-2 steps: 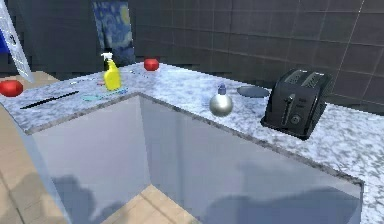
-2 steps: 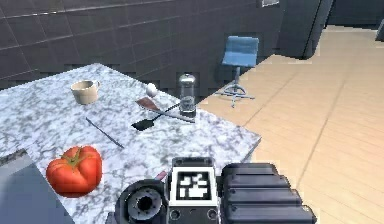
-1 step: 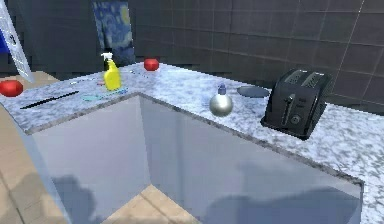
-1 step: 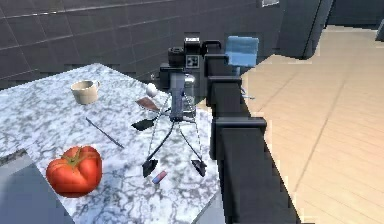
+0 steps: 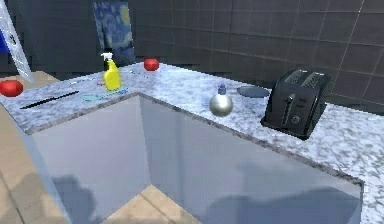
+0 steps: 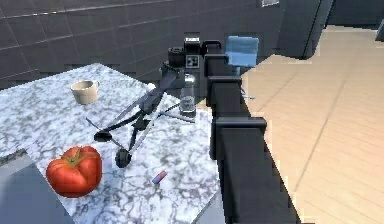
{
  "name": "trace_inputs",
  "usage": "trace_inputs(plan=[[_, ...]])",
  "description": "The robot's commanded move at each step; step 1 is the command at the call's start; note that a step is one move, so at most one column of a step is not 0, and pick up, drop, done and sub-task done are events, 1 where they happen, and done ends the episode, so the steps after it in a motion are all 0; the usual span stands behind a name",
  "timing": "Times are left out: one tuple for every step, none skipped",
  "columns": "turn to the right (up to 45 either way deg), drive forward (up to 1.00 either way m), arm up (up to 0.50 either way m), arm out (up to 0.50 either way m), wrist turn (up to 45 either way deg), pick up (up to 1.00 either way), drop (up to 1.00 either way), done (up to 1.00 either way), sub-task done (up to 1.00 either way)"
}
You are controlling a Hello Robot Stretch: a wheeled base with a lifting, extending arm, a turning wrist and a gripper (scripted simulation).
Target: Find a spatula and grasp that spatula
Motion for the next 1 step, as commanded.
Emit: trace_inputs(plan=[[0.0,0.00,0.00,0.00,45.0,0.00,0.00,0.00,0.00]])
